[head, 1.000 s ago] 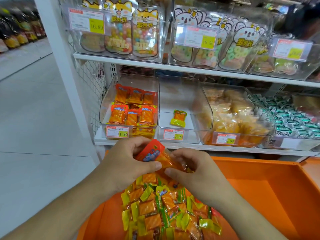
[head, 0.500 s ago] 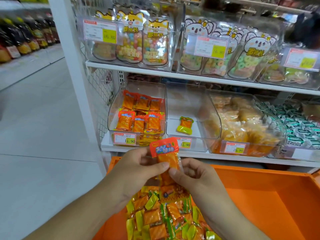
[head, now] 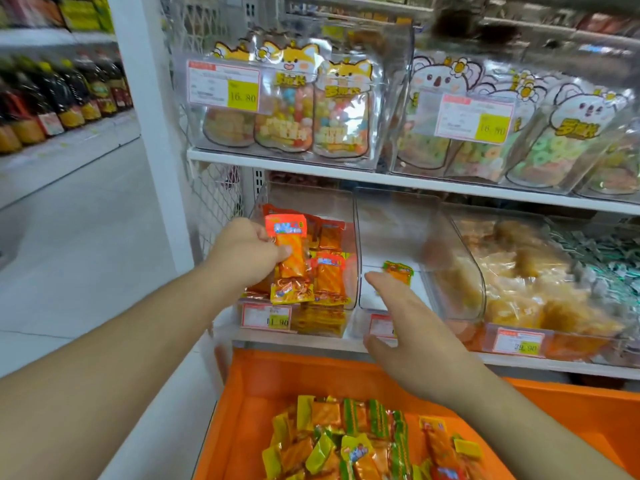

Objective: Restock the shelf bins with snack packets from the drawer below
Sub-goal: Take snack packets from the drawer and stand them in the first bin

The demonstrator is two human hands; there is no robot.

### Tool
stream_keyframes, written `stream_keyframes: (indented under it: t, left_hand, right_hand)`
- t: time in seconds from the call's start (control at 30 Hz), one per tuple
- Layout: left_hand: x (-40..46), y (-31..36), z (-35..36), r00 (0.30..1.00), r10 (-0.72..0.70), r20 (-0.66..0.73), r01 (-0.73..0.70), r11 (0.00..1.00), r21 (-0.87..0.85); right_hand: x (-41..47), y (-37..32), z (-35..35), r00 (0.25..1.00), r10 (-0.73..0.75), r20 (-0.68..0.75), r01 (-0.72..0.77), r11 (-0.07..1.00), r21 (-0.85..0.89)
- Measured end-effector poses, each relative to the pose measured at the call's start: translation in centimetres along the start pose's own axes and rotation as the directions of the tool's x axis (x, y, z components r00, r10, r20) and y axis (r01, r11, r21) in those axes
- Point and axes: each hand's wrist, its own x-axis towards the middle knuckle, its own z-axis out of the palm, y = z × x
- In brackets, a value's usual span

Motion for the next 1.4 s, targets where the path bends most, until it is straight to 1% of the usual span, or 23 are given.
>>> stream_keyframes:
  t: [0.13, 0.2, 0.3, 0.4, 0.5, 0.57, 0.7, 0.77, 0.87, 0.97, 1.07, 1.17, 1.27, 1.3, 1.4]
  left_hand:
    - [2.6, -0.5, 1.2, 0.999, 0.038, 0.032, -0.044, 0.977, 0.210]
    - [3.3, -0.9, 1.9, 0.996, 0.059, 0.066, -0.076, 0.957, 0.280]
    - [3.8, -1.6, 2.9, 0.993, 0.032, 0.118, -0.072, 0.932, 0.355]
    - [4.0, -2.2, 3.4, 0.992, 0.014, 0.125, -0.061, 0.923, 0.379]
    - [3.5, -2.0, 3.5, 0.991, 0.040, 0.124, -0.098, 0.856, 0.508]
    - [3.3, -2.1, 3.7, 0.992, 0.073, 0.105, -0.120, 0.817, 0.564]
    - [2.4, -2.4, 3.8, 0.986, 0.145, 0.079, -0.163, 0.775, 0.610]
    - [1.8, -2.4, 3.7, 0.981, 0.165, 0.103, -0.193, 0.752, 0.631]
    - [1.2, -2.6, 3.4, 0.976, 0.146, 0.163, -0.218, 0.725, 0.654]
    - [0.9, -2.7, 3.1, 0.972, 0.118, 0.203, -0.224, 0.723, 0.653]
    - [0.7, -2.8, 2.9, 0.959, 0.117, 0.257, -0.261, 0.713, 0.651]
    - [0.4, -2.5, 2.7, 0.952, 0.089, 0.292, -0.275, 0.666, 0.693]
    - [0.2, -2.7, 2.8, 0.941, 0.134, 0.310, -0.325, 0.609, 0.723]
    - [0.1, -2.8, 2.7, 0.938, 0.157, 0.310, -0.340, 0.602, 0.722]
    - [-0.4, -3.9, 2.7, 0.928, 0.206, 0.309, -0.367, 0.639, 0.677]
  right_hand:
    - [0.8, 1.5, 1.9, 0.998, 0.014, 0.057, -0.012, 0.999, -0.049]
    - [1.0, 2.2, 2.6, 0.998, 0.005, 0.061, 0.000, 0.997, -0.074]
    - [1.1, 2.5, 3.0, 0.999, -0.007, 0.050, 0.010, 0.998, -0.066]
    - [1.0, 2.4, 3.0, 0.999, -0.007, 0.050, 0.010, 0.999, -0.041]
    - [1.0, 2.5, 3.0, 0.999, -0.018, 0.036, 0.020, 0.999, -0.042]
    - [1.0, 2.4, 3.0, 0.999, -0.013, 0.032, 0.014, 0.999, -0.046]
    - [0.9, 2.1, 2.9, 0.999, -0.003, 0.037, 0.004, 0.999, -0.035]
    - [0.9, 2.1, 2.8, 0.999, 0.001, 0.037, 0.000, 0.999, -0.034]
    - [0.9, 2.0, 2.7, 0.999, 0.003, 0.035, -0.002, 1.000, -0.031]
    - [0.9, 1.9, 2.7, 0.999, 0.007, 0.036, -0.006, 1.000, -0.025]
    - [0.8, 1.8, 2.6, 0.999, 0.015, 0.040, -0.014, 1.000, -0.015]
    - [0.8, 1.8, 2.5, 0.999, 0.019, 0.044, -0.018, 1.000, -0.016]
    - [0.8, 1.8, 2.5, 0.999, 0.019, 0.051, -0.018, 1.000, -0.016]
    - [0.8, 1.8, 2.4, 0.999, 0.017, 0.051, -0.017, 1.000, -0.017]
    - [0.8, 1.9, 2.4, 0.999, 0.015, 0.048, -0.014, 1.000, -0.016]
